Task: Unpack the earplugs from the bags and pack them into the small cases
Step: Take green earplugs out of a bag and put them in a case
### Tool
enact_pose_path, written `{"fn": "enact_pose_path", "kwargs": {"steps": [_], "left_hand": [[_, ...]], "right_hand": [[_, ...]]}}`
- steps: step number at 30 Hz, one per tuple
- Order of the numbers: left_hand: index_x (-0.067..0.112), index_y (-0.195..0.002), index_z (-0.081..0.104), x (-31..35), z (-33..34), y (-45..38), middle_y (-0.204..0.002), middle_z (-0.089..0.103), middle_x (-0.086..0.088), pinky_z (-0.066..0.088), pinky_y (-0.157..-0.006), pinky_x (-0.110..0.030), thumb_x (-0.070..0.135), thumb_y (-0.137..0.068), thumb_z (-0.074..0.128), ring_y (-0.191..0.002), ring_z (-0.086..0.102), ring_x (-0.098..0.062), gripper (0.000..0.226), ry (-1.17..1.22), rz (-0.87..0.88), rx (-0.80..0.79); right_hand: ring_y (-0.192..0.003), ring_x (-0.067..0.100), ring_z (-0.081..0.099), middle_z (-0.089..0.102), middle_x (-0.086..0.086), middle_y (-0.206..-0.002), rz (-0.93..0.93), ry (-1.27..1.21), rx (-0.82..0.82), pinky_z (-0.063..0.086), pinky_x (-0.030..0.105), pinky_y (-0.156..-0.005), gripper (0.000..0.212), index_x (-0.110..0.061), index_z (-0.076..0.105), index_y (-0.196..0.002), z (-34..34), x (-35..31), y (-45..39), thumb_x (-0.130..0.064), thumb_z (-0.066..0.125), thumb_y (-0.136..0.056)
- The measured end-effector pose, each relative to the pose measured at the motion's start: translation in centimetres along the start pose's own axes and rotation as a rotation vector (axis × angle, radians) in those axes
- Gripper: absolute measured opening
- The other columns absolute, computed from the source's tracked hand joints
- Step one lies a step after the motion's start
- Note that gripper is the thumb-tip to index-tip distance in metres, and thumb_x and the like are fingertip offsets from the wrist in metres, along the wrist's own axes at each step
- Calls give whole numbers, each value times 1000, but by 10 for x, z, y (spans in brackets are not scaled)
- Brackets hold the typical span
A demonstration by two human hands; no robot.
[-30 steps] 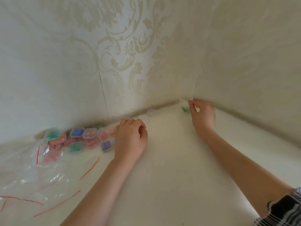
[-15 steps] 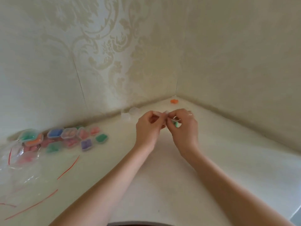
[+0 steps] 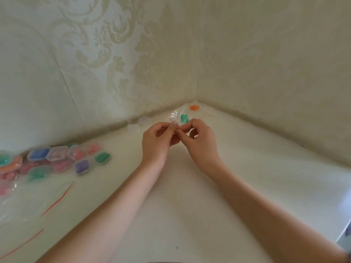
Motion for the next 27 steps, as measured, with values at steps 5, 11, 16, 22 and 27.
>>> {"fn": "enact_pose_path", "kwargs": {"steps": [5,11,16,22,27], "left_hand": [[7,-79,72,-2,0,-2,-80,72,-13,57,-68,-23,10,-91,60,-74,72,-19,16,-6,17,-56],[2,-84,68,2,1,0,-73,68,-4,52,-58,-19,9,-95,51,-60,64,-9,21,-463,248,-75],[4,-73,58,8,4,2,-67,63,-6,45,-61,-32,15,-89,56,-64,58,-21,19,-686,338,-96],[4,-72,56,0,12,7,-69,63,-11,41,-60,-33,15,-87,55,-65,56,-24,19,-786,287,-185],[7,-66,51,10,0,6,-59,55,-7,33,-52,-30,16,-88,54,-53,43,-16,23,-686,304,-31]], "right_hand": [[-57,4,47,67,-7,-72,116,-149,-21,38,11,-56,10,-14,69,-74,-2,9,-5,-19,73,-82],[-54,0,45,65,-7,-77,151,-60,11,36,10,-54,14,-11,64,-79,-1,16,-5,-23,67,-86],[-65,2,46,54,-12,-75,-29,135,82,33,19,-58,13,-14,50,-81,-2,9,-3,-16,55,-93],[-68,16,47,50,-11,-79,-151,166,157,36,26,-61,15,-16,42,-86,-20,10,-14,-11,54,-93],[-100,21,49,56,3,-115,-441,453,-58,42,29,-79,39,-18,72,-95,-4,5,-11,10,49,-80]]}}
Point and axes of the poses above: each hand's wrist, its own y-axis away from the middle knuckle, its own z-axis out of the palm, x = y × z, the point moved 5 cm from there along -y, towards the middle knuckle
